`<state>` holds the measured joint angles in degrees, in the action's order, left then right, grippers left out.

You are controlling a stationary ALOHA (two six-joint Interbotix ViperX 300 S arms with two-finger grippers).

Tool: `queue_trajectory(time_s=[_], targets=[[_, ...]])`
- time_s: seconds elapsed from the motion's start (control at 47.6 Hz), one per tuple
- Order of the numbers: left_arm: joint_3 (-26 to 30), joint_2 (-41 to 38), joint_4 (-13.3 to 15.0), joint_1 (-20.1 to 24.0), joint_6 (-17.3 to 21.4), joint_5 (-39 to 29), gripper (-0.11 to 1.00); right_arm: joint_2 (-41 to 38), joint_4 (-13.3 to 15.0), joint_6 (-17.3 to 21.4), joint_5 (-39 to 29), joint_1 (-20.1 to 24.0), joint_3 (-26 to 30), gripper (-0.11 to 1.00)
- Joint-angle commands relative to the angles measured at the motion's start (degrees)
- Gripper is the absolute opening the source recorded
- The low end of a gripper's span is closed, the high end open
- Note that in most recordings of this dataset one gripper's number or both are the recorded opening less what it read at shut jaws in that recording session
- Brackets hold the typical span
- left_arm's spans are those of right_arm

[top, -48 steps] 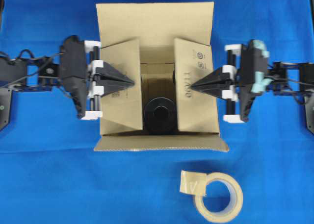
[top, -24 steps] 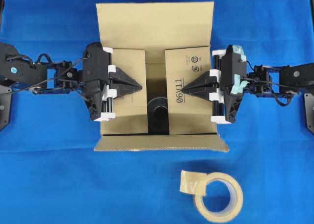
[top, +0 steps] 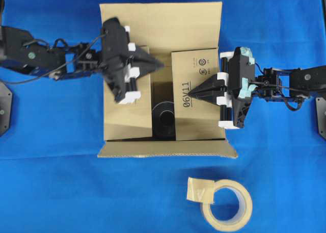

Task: Close the cardboard box.
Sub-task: 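Press the side flaps down flat over the spools with both grippers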

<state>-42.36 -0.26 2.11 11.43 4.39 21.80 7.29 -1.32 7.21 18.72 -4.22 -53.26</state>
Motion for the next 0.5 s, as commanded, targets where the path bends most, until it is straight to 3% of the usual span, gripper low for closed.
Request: queue_trajectory(time_s=[0.0, 0.483], targets=[[2.7, -0.2, -0.1, 1.5, 0.7, 0.4, 0.00, 1.0, -0.1, 0.1, 0.4, 0.1, 1.0, 0.00], [9.1, -7.1, -0.1, 3.5, 2.7, 0.4, 0.00, 0.9, -0.1, 0.1, 0.3, 0.3, 1.1, 0.00]])
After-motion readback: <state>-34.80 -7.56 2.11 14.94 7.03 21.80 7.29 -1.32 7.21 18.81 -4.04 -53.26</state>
